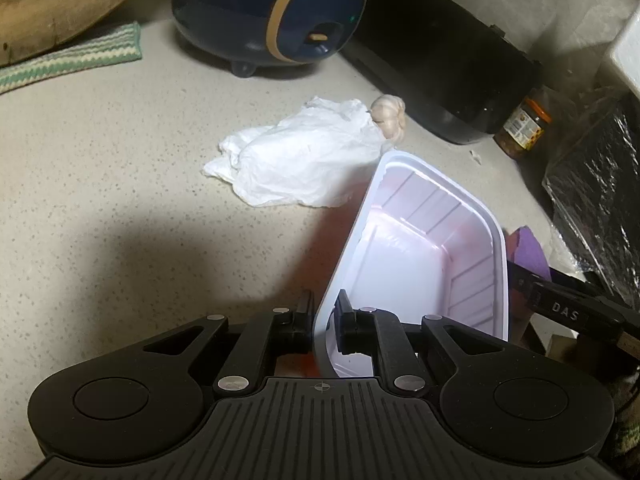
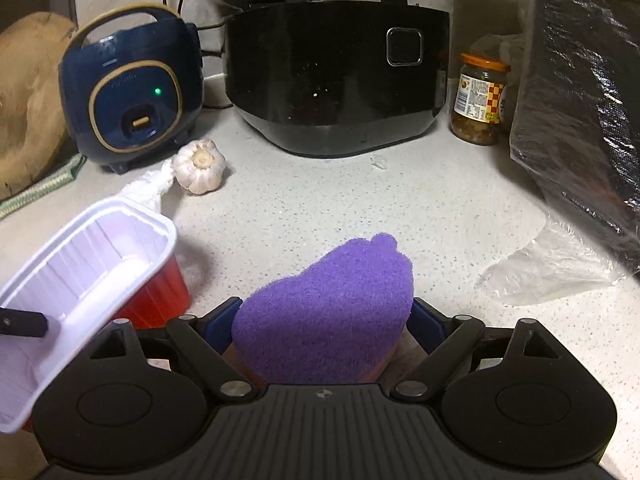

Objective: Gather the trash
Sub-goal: 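Lift the tray and sponge and carry them toward the counter edge, then lower tray and sponge over the green-lined bin and open both tools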

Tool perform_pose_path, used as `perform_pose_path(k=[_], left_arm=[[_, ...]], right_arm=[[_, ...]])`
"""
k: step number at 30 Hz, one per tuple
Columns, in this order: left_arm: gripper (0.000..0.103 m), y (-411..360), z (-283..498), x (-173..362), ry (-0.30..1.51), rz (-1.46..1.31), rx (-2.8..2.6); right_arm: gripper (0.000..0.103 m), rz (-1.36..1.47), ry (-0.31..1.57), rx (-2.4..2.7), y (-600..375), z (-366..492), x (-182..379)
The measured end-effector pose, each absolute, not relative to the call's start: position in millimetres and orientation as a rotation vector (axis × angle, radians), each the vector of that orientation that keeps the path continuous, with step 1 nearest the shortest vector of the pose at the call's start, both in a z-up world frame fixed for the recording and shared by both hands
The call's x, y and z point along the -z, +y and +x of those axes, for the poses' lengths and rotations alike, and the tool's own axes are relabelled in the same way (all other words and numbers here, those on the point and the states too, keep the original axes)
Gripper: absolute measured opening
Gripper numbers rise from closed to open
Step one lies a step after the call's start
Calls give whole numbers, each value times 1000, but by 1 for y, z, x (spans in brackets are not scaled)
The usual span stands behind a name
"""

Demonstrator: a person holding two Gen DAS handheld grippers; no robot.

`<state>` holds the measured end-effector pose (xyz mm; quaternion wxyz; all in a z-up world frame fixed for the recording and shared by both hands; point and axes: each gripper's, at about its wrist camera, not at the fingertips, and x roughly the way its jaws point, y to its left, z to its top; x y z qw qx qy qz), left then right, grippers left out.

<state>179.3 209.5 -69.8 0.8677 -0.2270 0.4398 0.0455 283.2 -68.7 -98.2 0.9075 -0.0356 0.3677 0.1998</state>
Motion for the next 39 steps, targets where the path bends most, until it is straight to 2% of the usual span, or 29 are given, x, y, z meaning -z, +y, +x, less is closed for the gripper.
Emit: perform_pose_path(k=[17,30,39], left_arm=[[13,188,184,65,908,-458,-20],[13,100,193,53,939,-262,303],[12,27,189,69,1017,-103,484]], right_arm=[[87,-45,656,-482,-89,220,48],[87,25,775,-244,-154,158,83],[87,139,890,-57,-212,120,124]])
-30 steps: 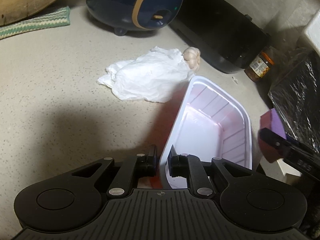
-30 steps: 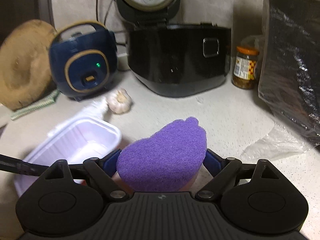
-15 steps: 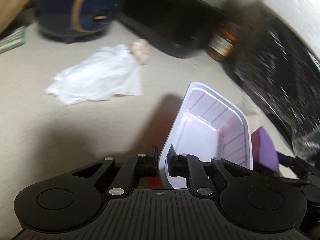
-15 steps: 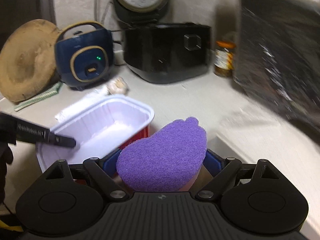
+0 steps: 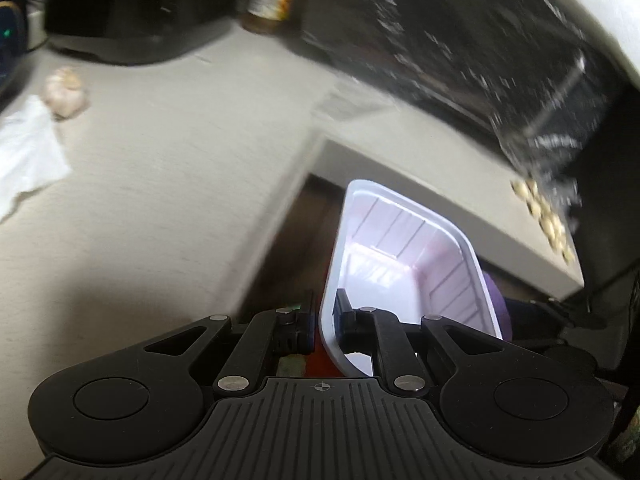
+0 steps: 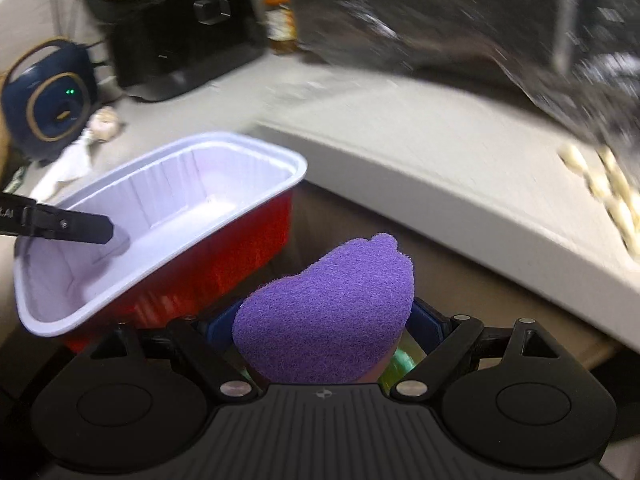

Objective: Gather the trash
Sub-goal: 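Lower tray and sponge over the green-lined bin and open both tools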

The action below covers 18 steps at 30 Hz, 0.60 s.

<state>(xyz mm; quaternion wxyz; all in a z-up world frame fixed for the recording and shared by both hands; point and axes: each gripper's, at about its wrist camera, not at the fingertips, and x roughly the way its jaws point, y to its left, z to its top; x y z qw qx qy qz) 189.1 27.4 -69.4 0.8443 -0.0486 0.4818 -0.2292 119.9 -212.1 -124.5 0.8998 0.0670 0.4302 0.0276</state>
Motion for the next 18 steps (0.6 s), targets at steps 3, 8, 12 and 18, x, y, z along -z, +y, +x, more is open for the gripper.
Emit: perform_pose_path(k=[3,8,12,18], left_arm=[[12,14,186,81,1054,-71,513],[12,-1,190,106,1137,-32,494],[13,-6,192,131,1196,-11,458],[13,-7,196,176,1324,-44,396]], right_arm=[[87,149,917,-7,-227,109,136],[87,179,958,38,-246,99,153],[87,185,988,46,-258,93,164],[87,174,1046,39,-270,97,181]])
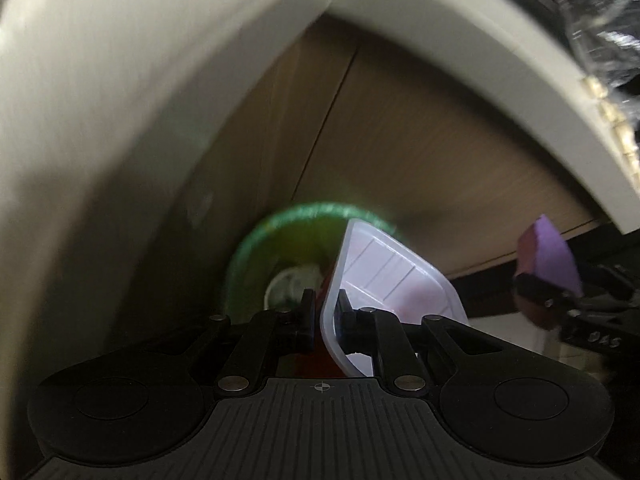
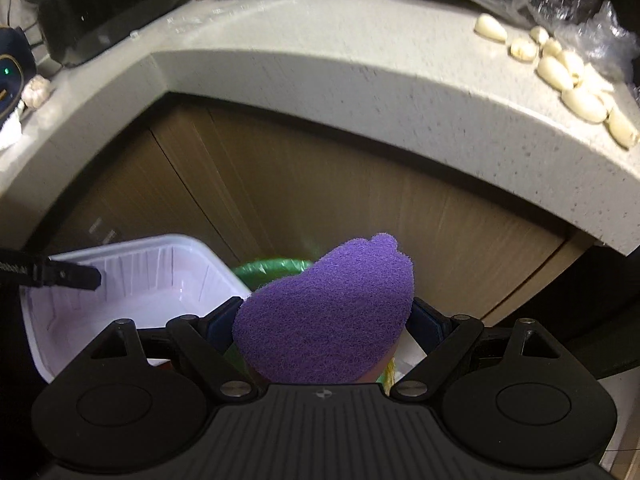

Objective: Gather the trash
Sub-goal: 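Lower tray and sponge over the green-lined bin and open both tools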

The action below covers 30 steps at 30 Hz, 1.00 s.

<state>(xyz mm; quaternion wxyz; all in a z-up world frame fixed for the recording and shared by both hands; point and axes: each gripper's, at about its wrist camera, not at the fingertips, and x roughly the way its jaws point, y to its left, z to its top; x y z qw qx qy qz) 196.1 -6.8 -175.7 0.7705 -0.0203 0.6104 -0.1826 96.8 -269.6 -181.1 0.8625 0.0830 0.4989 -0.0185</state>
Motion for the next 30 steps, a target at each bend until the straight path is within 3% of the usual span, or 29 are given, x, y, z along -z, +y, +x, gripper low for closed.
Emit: perform_pose_path(k=[13,24,27,30], left_arm=[[13,-17,177,300,1514,26,204],[14,-72,214,419,1247,7,148],[20,-75,231,467,1375,-33,137],[20,-74,235,471,1387,-29,132]], right_arm=[[87,65,1184,-57,-277,116,236],[87,-28,1269,-137,-270,127,321],[87,-28,1297,-148,-270,130,345],[87,-64,1304,-161,-266,130,359]])
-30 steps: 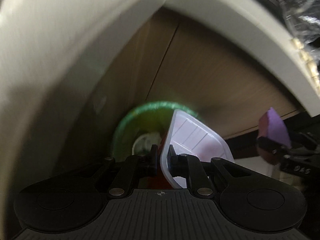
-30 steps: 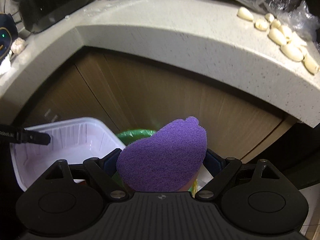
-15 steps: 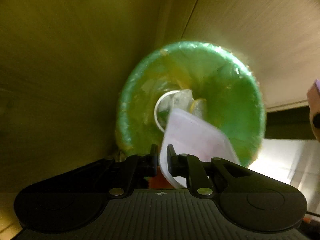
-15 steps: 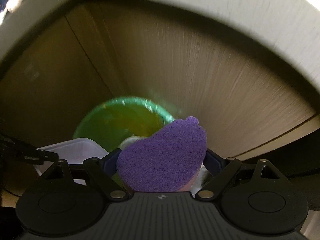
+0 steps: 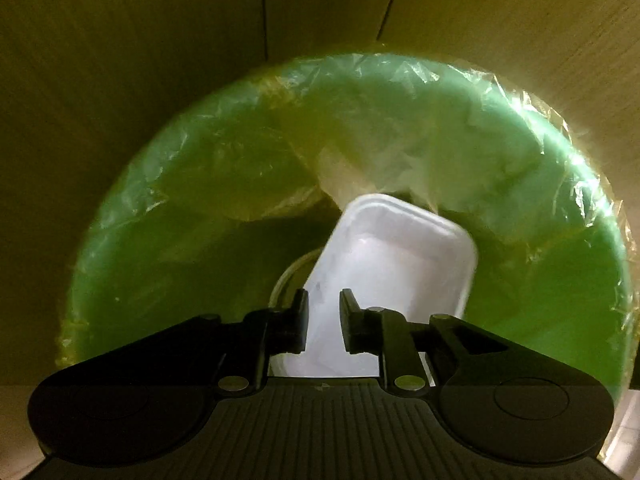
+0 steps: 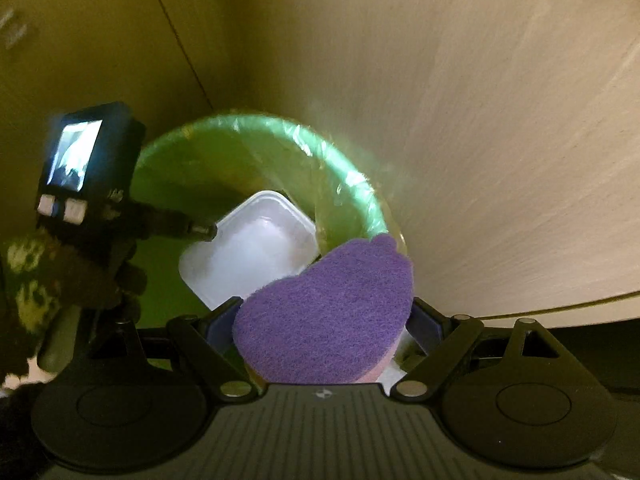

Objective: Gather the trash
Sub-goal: 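Lower tray and sponge over the green-lined bin and open both tools, then raise both tools to the counter and reach the right tool to the white tissue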

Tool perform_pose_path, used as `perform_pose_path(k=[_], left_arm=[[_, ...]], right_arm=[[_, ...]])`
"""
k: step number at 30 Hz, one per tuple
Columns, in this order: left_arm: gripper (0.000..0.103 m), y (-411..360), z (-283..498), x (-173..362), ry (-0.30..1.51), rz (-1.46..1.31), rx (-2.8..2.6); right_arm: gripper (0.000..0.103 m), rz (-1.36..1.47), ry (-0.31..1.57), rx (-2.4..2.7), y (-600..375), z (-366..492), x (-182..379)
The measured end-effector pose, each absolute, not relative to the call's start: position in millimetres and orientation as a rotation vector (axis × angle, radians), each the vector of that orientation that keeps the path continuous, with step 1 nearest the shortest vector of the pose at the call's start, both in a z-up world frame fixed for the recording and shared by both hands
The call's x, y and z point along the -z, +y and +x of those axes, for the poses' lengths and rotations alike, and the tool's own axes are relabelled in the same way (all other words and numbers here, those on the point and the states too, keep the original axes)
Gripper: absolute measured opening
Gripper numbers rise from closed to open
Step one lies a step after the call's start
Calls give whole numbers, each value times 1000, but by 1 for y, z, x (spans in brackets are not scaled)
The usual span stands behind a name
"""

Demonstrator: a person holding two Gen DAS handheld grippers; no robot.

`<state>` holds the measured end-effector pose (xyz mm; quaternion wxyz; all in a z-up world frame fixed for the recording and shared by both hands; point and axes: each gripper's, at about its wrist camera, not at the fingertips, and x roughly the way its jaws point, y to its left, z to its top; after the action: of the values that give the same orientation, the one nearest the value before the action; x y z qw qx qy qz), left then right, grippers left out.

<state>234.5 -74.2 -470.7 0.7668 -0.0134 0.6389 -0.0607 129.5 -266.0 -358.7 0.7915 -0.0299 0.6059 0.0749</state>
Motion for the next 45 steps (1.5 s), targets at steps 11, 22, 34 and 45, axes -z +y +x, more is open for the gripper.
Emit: perform_pose_path(k=[11,22,34,45], left_arm=[[21,-38,203,420,1379,-151,110],[21,-28,159,372,1356,-231,199],[21,-36,185,226,1206,-246,353],[21,60,222,59,765,-275,167]], right_arm=[[87,-4,1284,-256,-244,149,368],[78,338,1503,-272,-216,234,515],[79,144,1323,-219,-230,197,335],[84,62,831,-205,-195,194,129]])
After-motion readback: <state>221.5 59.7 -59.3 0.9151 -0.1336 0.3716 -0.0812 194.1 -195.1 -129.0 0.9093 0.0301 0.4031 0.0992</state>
